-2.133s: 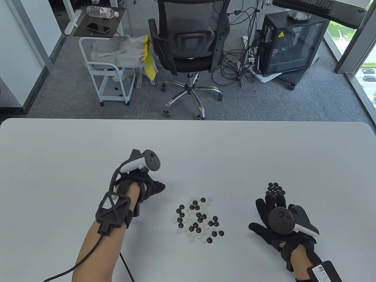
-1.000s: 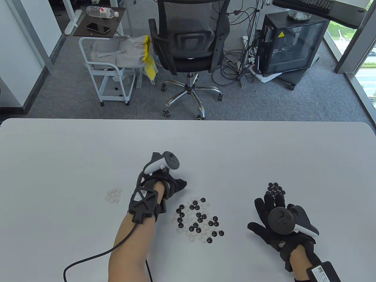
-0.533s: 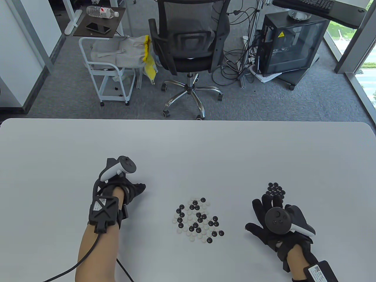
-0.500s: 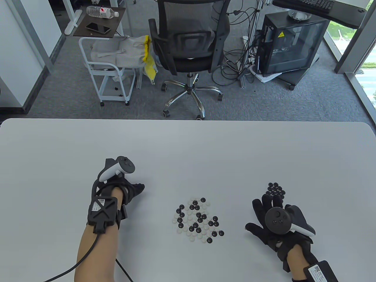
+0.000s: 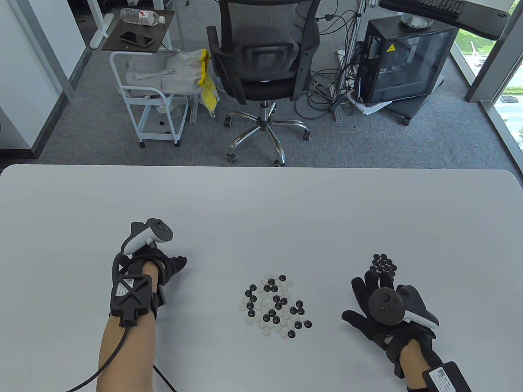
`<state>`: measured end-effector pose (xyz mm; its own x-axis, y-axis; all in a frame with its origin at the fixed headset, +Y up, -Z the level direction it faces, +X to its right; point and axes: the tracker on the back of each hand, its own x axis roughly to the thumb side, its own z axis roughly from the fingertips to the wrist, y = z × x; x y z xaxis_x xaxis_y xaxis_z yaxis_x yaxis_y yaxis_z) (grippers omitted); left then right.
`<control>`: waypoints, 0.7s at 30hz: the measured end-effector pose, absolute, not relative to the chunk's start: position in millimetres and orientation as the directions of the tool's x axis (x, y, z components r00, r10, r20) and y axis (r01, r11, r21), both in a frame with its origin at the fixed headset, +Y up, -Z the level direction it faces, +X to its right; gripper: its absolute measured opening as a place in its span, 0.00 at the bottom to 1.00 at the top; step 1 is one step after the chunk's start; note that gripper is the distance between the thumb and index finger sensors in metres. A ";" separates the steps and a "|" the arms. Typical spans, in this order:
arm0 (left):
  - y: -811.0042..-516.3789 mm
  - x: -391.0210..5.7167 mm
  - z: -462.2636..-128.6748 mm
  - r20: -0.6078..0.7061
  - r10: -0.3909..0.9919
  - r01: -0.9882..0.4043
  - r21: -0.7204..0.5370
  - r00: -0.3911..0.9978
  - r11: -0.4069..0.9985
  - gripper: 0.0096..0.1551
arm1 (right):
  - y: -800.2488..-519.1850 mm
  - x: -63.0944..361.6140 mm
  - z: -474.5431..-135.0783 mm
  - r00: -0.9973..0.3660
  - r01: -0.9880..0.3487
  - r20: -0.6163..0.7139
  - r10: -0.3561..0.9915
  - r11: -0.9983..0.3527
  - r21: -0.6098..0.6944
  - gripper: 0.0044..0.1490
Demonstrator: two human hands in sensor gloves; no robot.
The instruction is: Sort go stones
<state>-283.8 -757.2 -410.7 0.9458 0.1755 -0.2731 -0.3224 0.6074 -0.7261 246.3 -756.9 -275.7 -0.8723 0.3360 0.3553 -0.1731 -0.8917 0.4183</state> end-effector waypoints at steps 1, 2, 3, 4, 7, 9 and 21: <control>-754.7 -282.0 -410.7 -0.266 0.171 -0.314 -0.728 0.949 0.610 0.40 | -756.9 246.4 -275.9 -0.872 -0.174 0.356 0.337 -0.892 0.418 0.56; -751.9 -279.4 -410.7 -0.257 0.166 -0.304 -0.729 0.952 0.614 0.40 | -756.9 246.4 -276.0 -0.872 -0.174 0.356 0.337 -0.892 0.417 0.56; -748.6 -275.2 -410.5 -0.238 0.164 -0.287 -0.731 0.957 0.619 0.40 | -756.9 246.5 -276.0 -0.872 -0.173 0.356 0.336 -0.893 0.416 0.56; -746.1 -270.9 -410.3 -0.217 0.166 -0.273 -0.734 0.962 0.622 0.40 | -757.0 246.5 -276.1 -0.872 -0.173 0.357 0.335 -0.893 0.416 0.56; -736.3 -249.0 -408.5 -0.121 0.170 -0.202 -0.746 0.978 0.635 0.40 | -757.0 246.7 -276.2 -0.872 -0.171 0.359 0.334 -0.893 0.416 0.56; -728.8 -225.7 -405.9 -0.026 0.167 -0.130 -0.751 0.986 0.648 0.39 | -757.0 247.0 -276.2 -0.872 -0.170 0.358 0.333 -0.893 0.416 0.56; -744.5 -103.3 -399.5 0.268 0.278 0.031 -0.770 0.922 0.637 0.39 | -757.5 246.3 -275.8 -0.871 -0.169 0.361 0.333 -0.893 0.416 0.56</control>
<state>-103.3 -744.5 -399.5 0.9224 0.2784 0.2676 0.0313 0.6369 -0.7703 246.3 -757.5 -275.8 -0.8712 0.3331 0.3608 -0.1692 -0.8934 0.4162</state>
